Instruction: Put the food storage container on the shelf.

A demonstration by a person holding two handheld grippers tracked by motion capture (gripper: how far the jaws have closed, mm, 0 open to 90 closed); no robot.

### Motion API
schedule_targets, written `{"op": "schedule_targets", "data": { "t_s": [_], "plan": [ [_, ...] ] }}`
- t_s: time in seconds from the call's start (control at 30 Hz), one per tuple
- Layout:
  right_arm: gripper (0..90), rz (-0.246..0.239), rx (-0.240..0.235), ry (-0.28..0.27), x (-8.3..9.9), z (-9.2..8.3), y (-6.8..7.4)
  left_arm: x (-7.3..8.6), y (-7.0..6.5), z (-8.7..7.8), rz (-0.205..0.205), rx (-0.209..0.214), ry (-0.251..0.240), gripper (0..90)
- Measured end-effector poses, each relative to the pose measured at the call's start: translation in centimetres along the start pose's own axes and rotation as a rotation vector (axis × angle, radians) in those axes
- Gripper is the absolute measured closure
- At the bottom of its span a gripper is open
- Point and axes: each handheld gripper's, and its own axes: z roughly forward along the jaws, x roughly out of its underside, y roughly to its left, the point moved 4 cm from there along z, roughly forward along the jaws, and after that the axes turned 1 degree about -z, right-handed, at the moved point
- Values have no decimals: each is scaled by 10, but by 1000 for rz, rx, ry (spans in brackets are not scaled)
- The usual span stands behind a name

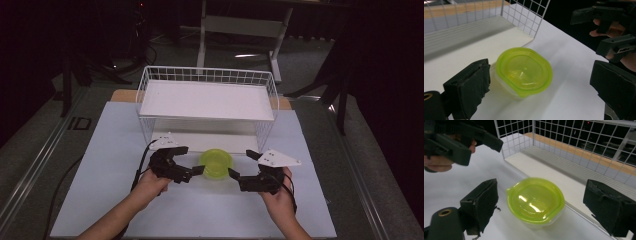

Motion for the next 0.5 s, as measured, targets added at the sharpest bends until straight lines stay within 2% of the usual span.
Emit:
{"op": "schedule_targets", "data": {
  "t_s": [0.07,0.13,0.2,0.27,0.33,0.37,0.43,0.5],
  "plan": [
    [130,5,12,11,0,3,-4,-1,1,5,-4,10,9,34],
    [129,18,2,17,1,4,-5,-2,3,11,-8,11,19,31],
    [123,30,17,35,1,10,-9,-3,4,15,-8,3,23,28],
    [123,34,30,30,1,11,-10,-4,5,19,-7,4,25,28],
    [122,46,15,29,1,14,-11,-4,6,22,-14,5,25,28],
    [124,52,28,31,2,15,-12,-5,7,23,-14,3,28,28],
    [125,63,20,35,3,19,-14,-4,9,26,-21,7,39,28],
    [134,75,32,43,5,22,-17,-4,12,28,-16,5,53,28]
  ]
}}
